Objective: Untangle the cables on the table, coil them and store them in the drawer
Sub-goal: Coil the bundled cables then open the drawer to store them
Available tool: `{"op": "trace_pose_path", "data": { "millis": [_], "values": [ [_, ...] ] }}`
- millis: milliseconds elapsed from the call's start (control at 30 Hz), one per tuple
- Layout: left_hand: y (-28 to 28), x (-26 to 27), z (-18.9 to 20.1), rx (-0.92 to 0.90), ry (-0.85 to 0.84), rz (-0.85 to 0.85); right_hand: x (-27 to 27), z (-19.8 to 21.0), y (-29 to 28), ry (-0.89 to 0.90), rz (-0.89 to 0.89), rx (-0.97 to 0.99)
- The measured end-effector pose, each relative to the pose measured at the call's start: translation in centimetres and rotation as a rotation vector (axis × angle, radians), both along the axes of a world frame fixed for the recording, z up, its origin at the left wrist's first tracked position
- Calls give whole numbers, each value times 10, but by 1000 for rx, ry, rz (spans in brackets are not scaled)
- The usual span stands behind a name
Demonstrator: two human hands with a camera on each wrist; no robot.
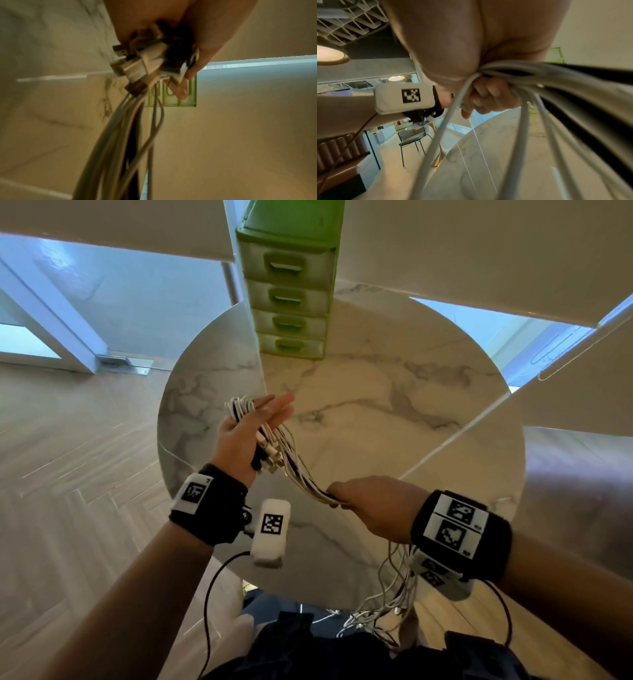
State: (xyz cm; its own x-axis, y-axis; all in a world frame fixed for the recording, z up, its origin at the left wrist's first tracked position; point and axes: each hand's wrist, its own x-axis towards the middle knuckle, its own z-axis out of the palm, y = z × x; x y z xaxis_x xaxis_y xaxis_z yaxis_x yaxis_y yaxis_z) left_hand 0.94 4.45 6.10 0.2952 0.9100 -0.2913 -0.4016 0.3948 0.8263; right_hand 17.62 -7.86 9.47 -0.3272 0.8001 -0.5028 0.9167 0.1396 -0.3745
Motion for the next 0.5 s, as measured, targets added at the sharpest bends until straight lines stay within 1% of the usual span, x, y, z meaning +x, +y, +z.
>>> {"op": "trace_pose_path", "data": {
  "millis": [67,133,200,267,300,333,367,433,500],
  "values": [
    [-3,9,4,82,57,-74,-3,-2,1,-42,72,17],
    [-12,17,3,125,185,-269,-1,-1,3,-53,136,27],
    [-21,16,-2,167,407,-511,4,3,5,-41,192,61],
    [-27,10,-8,306,629,-715,6,9,9,25,218,86],
    [-30,8,-10,370,701,-781,7,12,12,79,210,81],
    [-32,6,-12,396,718,-840,7,15,14,141,195,73],
    [-36,6,-10,360,669,-896,9,16,17,204,176,68],
    [-42,6,-6,174,496,-967,13,17,23,273,131,66],
    [-46,6,-8,71,376,-1000,16,18,28,263,101,55]
  ]
}}
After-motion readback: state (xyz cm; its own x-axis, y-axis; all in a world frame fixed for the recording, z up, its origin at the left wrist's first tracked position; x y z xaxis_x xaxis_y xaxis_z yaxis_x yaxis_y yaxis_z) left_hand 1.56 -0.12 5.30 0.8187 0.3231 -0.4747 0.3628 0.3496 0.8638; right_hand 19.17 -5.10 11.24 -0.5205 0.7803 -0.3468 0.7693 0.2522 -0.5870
